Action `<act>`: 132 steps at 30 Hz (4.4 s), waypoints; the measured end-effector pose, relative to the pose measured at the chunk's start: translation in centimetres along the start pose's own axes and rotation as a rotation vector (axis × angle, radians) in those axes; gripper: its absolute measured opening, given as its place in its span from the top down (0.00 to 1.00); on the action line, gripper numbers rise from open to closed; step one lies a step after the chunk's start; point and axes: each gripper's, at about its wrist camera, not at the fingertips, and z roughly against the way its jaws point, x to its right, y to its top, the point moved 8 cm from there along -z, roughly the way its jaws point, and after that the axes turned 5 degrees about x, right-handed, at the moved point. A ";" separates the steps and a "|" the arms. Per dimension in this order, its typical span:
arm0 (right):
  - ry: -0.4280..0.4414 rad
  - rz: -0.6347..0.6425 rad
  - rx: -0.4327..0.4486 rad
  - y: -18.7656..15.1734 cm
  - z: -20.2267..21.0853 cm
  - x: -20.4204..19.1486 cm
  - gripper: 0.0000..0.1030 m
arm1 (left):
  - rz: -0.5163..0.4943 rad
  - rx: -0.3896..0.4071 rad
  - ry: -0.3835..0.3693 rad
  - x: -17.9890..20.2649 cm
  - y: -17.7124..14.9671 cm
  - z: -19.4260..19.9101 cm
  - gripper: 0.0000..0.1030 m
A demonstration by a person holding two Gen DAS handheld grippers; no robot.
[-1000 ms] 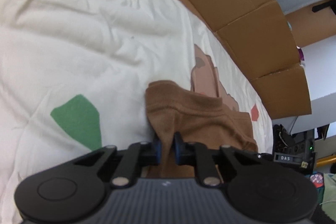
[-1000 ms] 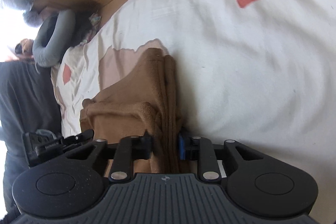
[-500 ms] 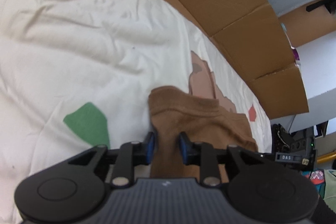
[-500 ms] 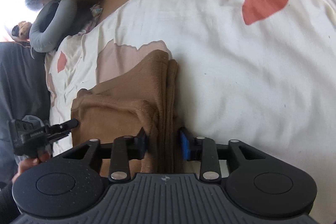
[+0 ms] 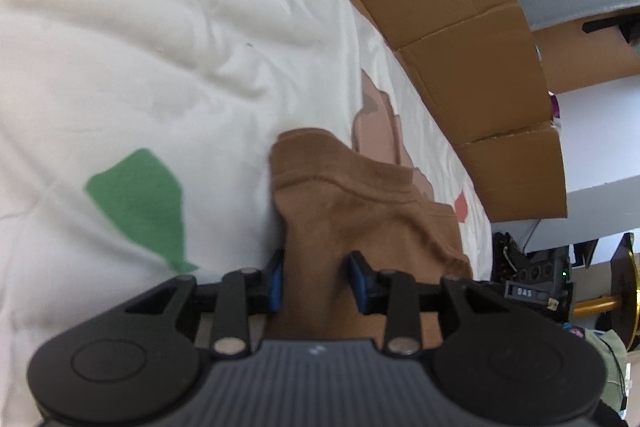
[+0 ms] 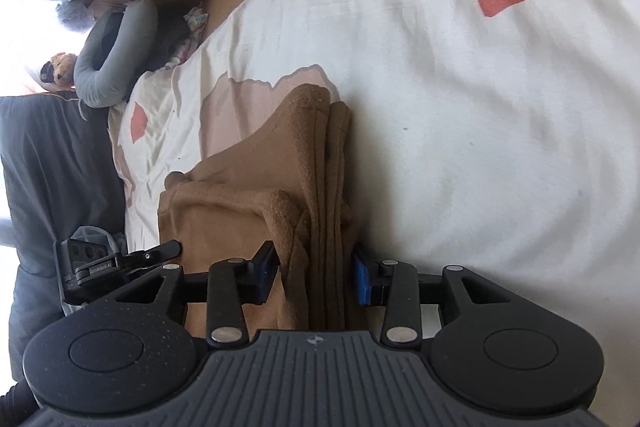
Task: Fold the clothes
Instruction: 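Lift the brown shirt strip end with both tools off the bed, then carry the held brown shirt with both tools toward the clothes pile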
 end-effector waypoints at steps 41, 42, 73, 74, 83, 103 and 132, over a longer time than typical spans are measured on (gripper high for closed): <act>-0.345 0.393 0.217 -2.2 5.6 -10.8 0.86 | -0.248 0.141 0.128 9.8 -1.1 6.6 0.95; -0.345 0.390 0.222 -2.4 5.9 -11.0 0.86 | -0.247 0.141 0.130 10.1 -1.3 7.0 0.95; -0.231 0.415 0.404 -4.9 21.0 -24.3 0.87 | -0.410 0.275 0.194 27.4 -2.0 20.0 0.95; -0.230 0.421 0.415 -4.7 21.7 -25.0 0.87 | -0.416 0.284 0.194 28.2 -1.9 20.6 0.95; -0.247 0.463 0.506 -3.7 28.4 -30.7 0.87 | -0.482 0.355 0.180 35.2 -1.8 25.5 0.95; -0.202 0.487 0.637 -6.5 41.3 -41.1 0.87 | -0.539 0.467 0.159 45.5 -3.6 36.8 0.95; -0.351 0.436 0.798 -10.6 59.5 -35.6 0.87 | -0.642 0.367 -0.040 58.3 -10.9 32.2 0.95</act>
